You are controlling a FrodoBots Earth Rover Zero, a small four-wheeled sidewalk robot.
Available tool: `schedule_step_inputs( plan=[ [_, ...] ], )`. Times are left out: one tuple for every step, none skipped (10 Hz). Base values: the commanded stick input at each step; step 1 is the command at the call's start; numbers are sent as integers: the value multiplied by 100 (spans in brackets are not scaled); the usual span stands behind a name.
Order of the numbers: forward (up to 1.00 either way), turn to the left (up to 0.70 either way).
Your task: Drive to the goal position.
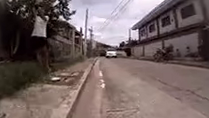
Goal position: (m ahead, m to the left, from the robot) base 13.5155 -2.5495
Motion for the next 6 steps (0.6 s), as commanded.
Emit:
schedule_step_inputs(
  plan=[
    [6,0],
    [6,0],
    [6,0],
    [6,0],
    [6,0],
    [70,0]
  ],
)
